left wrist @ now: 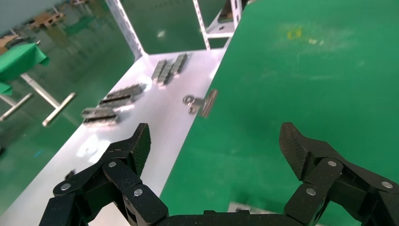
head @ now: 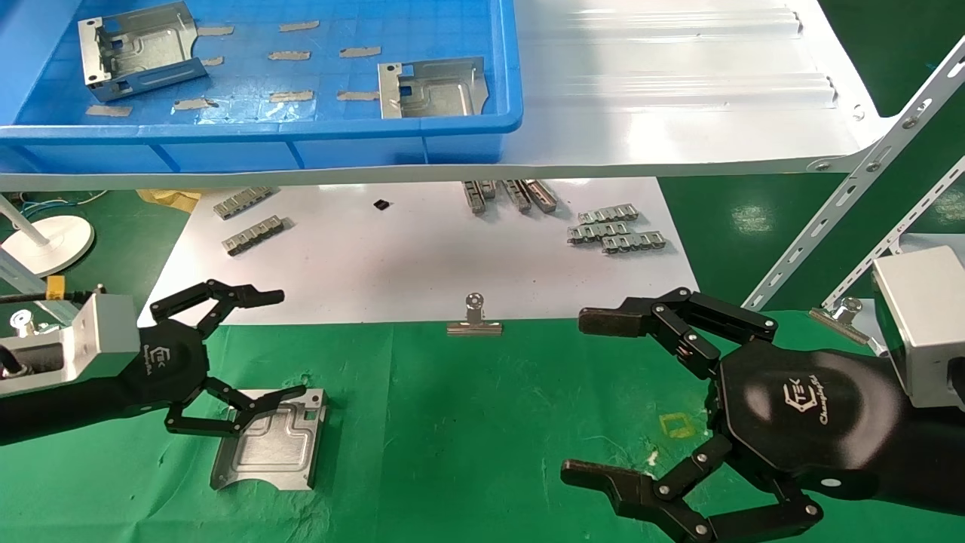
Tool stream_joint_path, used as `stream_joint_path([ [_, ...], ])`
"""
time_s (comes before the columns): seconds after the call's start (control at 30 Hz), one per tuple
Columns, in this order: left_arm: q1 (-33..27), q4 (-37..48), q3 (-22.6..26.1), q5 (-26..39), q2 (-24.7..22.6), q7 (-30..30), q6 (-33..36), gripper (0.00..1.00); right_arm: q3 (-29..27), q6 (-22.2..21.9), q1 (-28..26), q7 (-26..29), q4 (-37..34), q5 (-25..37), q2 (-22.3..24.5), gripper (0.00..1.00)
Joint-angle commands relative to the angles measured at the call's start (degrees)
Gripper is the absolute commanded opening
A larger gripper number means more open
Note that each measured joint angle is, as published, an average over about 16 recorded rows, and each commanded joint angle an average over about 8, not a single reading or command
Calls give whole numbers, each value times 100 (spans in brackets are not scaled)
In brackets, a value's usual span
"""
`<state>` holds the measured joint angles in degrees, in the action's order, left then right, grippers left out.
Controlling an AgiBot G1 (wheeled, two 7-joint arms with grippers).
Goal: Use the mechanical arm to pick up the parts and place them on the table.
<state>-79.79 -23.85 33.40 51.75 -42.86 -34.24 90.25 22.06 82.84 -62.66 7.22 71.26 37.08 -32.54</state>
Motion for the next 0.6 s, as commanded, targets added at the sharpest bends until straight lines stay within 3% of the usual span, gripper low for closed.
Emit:
stream_joint_path([
  [0.03, 82, -224, -78, -45, 35, 203, -21, 100, 0, 0, 0, 0, 0, 0, 0, 100],
  [0.6, 781, -2132, -745, -424, 336, 1929, -196, 100, 0, 0, 0, 0, 0, 0, 0, 100],
])
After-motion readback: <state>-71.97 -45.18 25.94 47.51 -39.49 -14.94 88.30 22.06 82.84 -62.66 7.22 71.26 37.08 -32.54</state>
